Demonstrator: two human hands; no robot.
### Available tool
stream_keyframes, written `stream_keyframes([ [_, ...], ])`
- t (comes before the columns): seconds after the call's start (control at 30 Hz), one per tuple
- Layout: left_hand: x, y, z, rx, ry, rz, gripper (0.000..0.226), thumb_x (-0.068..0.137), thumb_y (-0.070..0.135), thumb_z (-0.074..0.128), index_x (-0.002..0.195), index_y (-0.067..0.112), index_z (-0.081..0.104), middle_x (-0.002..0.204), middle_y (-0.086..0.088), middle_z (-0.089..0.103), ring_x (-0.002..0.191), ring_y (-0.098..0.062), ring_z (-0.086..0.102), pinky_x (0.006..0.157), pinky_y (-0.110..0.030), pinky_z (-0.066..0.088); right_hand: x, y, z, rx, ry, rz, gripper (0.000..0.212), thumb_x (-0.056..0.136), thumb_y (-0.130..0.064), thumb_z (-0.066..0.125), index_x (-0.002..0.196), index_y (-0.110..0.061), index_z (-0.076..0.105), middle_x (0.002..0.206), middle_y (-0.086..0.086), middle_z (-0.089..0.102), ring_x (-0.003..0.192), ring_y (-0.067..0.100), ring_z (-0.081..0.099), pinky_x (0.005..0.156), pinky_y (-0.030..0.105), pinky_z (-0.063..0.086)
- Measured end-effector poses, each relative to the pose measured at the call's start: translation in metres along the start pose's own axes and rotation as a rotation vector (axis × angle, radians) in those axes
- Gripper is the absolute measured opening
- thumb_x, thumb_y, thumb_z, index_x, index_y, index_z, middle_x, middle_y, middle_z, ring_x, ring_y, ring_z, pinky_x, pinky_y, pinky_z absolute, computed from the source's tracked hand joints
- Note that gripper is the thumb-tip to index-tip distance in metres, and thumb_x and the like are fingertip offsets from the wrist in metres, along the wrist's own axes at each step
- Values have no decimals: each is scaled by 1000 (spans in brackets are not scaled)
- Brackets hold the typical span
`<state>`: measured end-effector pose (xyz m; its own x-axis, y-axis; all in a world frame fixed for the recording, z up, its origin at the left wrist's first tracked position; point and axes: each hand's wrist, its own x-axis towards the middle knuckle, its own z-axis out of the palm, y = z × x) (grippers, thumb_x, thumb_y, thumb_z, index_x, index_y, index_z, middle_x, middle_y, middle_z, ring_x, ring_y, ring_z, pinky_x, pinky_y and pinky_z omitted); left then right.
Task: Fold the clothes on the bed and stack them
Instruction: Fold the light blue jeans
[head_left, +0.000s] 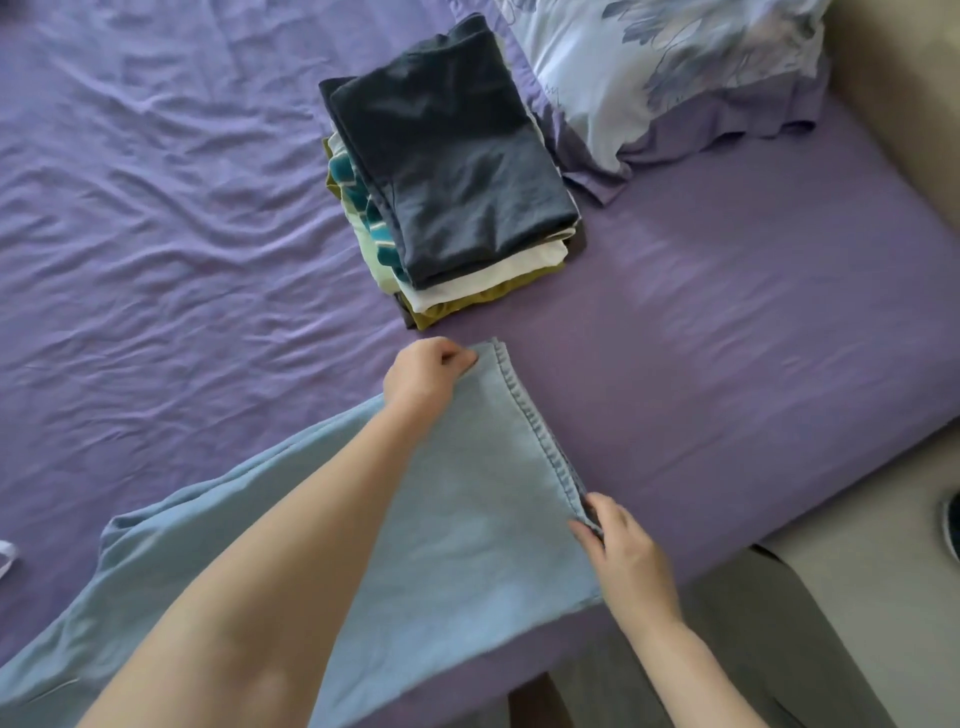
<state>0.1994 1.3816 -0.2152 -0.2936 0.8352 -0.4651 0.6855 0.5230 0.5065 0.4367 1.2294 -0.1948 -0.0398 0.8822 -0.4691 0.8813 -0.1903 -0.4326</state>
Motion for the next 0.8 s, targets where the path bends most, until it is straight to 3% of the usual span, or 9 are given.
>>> stream_keyframes([
  [0.13, 1, 3, 12, 59, 119, -8, 25, 95, 41, 51, 98, 24, 68, 102, -3, 68, 96, -28, 57, 78, -33, 35, 11, -10, 6, 19, 42, 53, 35, 94, -28, 56, 128, -19, 49, 114, -2, 66, 99, 24, 62, 69, 33, 42],
  [0.27, -2, -3, 22, 289, 204, 94, 29, 97, 40, 47, 102, 21, 68, 104, -6, 64, 102, -29, 47, 80, -35, 24, 16, -7, 13, 117, 99, 104, 43, 89, -11, 61, 131, -11, 49, 126, 5, 59, 109, 30, 58, 80, 35, 43],
  [0.4, -16, -14, 28, 380, 251, 166, 35, 93, 36, 55, 125, 22, 57, 127, -7, 51, 122, -30, 38, 102, -39, 22, 19, -8, 17, -169, 205, -77, 51, 65, 6, 76, 114, 0, 62, 116, 18, 62, 103, 39, 61, 82, 47, 50],
  [0.5, -46, -34, 29, 364, 380, 264, 46, 81, 7, 69, 125, 12, 58, 132, -16, 51, 128, -33, 38, 113, -52, 26, 30, -37, 20, -221, 277, -340, 42, 74, 4, 58, 115, -3, 63, 126, 17, 59, 118, 34, 56, 93, 46, 48],
  [0.57, -71, -61, 28, 352, 472, 285, 54, 69, -7, 71, 119, 9, 62, 127, -18, 55, 124, -32, 38, 107, -55, 35, 40, -66, 29, -219, 212, -510, 47, 76, -2, 47, 120, -5, 62, 132, 17, 55, 124, 33, 53, 96, 45, 48],
  [0.63, -96, -94, 23, 332, 528, 208, 54, 67, -11, 68, 117, 8, 64, 127, -19, 56, 121, -33, 41, 102, -54, 40, 51, -96, 41, -320, 45, -630, 58, 70, -7, 65, 127, -10, 59, 138, 16, 51, 128, 33, 48, 96, 49, 47],
  [0.7, -115, -128, 12, 335, 541, 104, 50, 71, -7, 61, 119, 8, 63, 129, -18, 56, 119, -34, 46, 100, -51, 41, 66, -117, 53, -522, -141, -666, 76, 74, -19, 71, 143, -22, 41, 154, 12, 28, 142, 35, 22, 105, 60, 32],
  [0.77, -130, -160, -8, 349, 520, 50, 40, 80, 4, 54, 119, 7, 63, 129, -16, 57, 119, -37, 51, 102, -48, 35, 89, -118, 59, -615, -294, -533, 66, 96, -30, 43, 151, -32, 8, 160, 3, -8, 145, 32, -12, 109, 66, 9],
  [0.8, -134, -175, -23, 355, 515, 28, 38, 83, 8, 49, 118, 6, 64, 127, -15, 59, 118, -38, 53, 102, -46, 33, 100, -115, 57, -631, -304, -410, 59, 100, -33, 30, 151, -34, 0, 159, 1, -15, 145, 28, -14, 109, 68, 8],
])
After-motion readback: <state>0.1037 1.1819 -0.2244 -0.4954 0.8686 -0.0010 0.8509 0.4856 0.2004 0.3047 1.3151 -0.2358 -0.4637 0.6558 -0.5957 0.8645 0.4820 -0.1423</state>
